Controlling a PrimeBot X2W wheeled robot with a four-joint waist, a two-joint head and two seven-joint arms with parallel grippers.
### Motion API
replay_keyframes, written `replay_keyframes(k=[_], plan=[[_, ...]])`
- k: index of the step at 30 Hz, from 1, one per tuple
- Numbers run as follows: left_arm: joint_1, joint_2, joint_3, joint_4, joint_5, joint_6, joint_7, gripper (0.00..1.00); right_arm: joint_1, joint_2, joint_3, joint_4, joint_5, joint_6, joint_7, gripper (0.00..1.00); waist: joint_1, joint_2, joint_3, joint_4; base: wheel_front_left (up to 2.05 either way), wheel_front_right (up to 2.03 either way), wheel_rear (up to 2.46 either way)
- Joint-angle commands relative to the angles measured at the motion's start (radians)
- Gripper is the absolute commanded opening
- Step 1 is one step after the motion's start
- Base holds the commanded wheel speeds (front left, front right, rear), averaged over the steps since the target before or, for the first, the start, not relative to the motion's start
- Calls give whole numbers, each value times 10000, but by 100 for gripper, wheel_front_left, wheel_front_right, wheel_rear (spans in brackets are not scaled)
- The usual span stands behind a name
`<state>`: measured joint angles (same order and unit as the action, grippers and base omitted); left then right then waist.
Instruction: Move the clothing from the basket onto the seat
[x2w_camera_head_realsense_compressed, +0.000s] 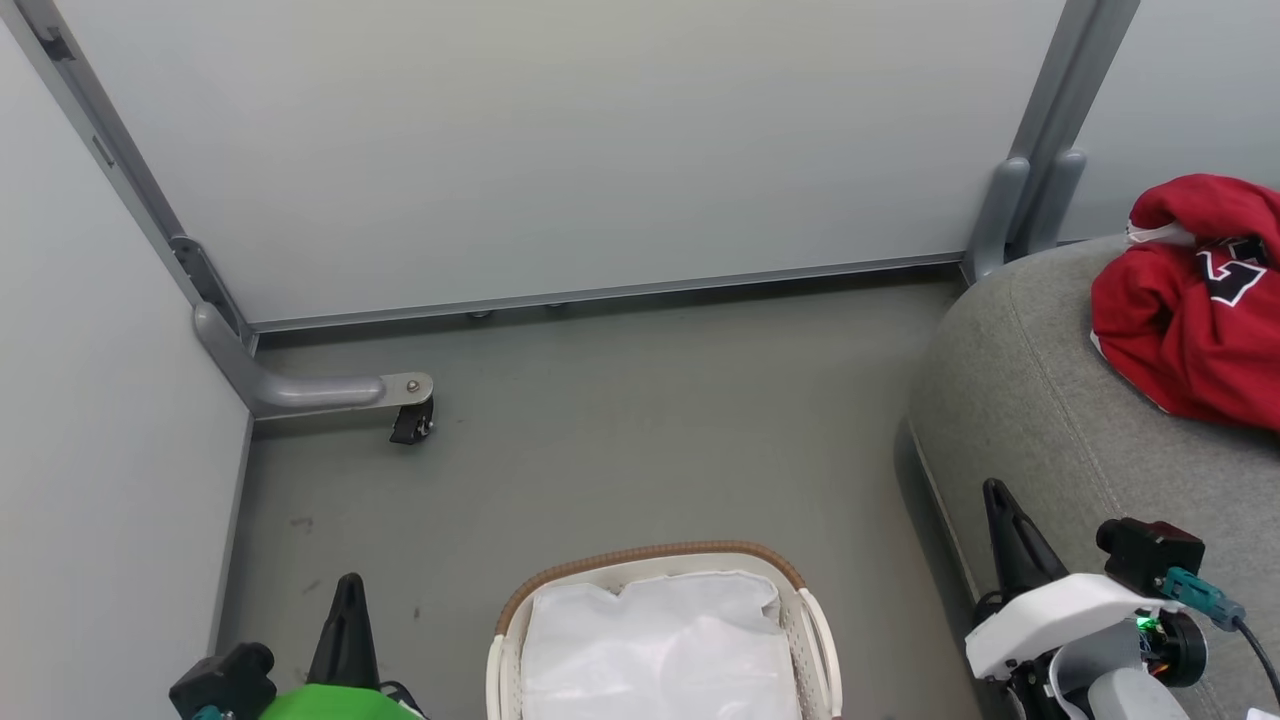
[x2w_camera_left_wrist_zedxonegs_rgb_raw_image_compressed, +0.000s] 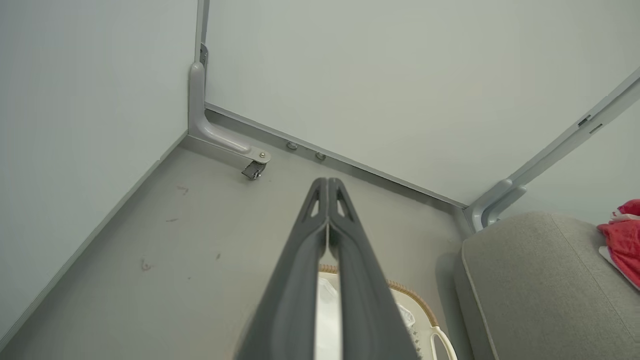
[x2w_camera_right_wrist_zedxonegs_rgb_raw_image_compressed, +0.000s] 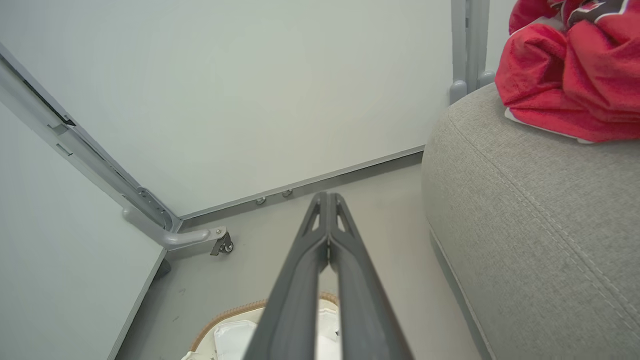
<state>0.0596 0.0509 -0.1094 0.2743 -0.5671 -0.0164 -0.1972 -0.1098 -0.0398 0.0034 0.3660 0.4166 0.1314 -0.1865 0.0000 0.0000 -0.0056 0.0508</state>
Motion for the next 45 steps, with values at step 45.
replay_keyframes(k=[45], plan=[[-1108, 147, 1122, -256, -5891, -655, 1603, 0, -40, -97, -671, -790, 6608, -6, 1652, 0, 0, 0, 37, -212, 0, 0, 0]])
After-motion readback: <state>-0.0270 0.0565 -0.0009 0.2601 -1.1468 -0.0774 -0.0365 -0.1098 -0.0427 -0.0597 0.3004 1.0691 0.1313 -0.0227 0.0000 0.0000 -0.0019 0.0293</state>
